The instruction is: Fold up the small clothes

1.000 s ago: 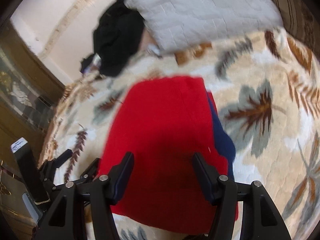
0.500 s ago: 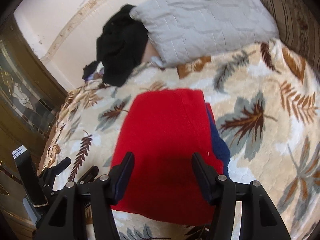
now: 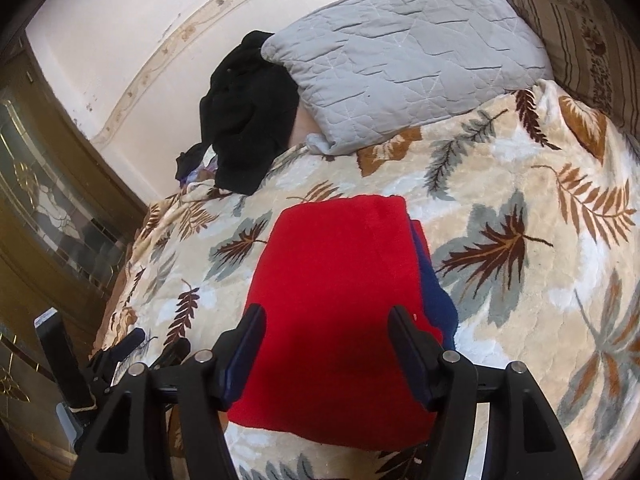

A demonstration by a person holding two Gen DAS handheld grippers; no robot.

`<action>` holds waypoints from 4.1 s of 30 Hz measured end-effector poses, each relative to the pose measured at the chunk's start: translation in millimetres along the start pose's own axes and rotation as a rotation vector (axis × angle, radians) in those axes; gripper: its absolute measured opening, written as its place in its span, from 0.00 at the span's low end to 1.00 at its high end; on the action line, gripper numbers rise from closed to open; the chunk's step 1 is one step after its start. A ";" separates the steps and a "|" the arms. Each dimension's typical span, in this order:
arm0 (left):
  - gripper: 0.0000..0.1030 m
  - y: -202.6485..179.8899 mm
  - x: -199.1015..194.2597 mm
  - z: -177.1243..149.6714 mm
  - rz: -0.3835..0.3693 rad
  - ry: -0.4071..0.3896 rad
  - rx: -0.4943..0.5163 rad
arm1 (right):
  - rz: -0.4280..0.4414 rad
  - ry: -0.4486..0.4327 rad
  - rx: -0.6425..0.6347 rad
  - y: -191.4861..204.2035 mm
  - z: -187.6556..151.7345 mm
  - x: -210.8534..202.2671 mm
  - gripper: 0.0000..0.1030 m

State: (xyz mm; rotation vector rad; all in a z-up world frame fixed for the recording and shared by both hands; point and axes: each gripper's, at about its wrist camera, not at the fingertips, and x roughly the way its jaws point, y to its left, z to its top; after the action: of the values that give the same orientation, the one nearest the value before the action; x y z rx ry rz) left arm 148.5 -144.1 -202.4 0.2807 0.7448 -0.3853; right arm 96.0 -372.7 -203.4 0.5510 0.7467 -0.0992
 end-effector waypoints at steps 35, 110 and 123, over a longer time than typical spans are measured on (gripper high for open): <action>0.91 -28.4 12.0 2.4 -0.055 0.027 0.060 | -0.017 0.022 0.053 -36.0 5.4 6.6 0.66; 0.91 -55.0 51.9 31.5 -0.384 0.118 0.055 | 0.153 0.123 0.110 -78.4 30.9 71.8 0.66; 0.91 -55.7 66.9 31.5 -0.470 0.175 0.009 | 0.168 0.163 0.126 -82.2 32.5 88.7 0.68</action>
State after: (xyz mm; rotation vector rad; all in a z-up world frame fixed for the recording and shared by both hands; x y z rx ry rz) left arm 188.0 -221.9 -233.4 0.1464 0.9828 -0.8160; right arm 158.6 -450.1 -279.4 0.7463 0.8530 0.0555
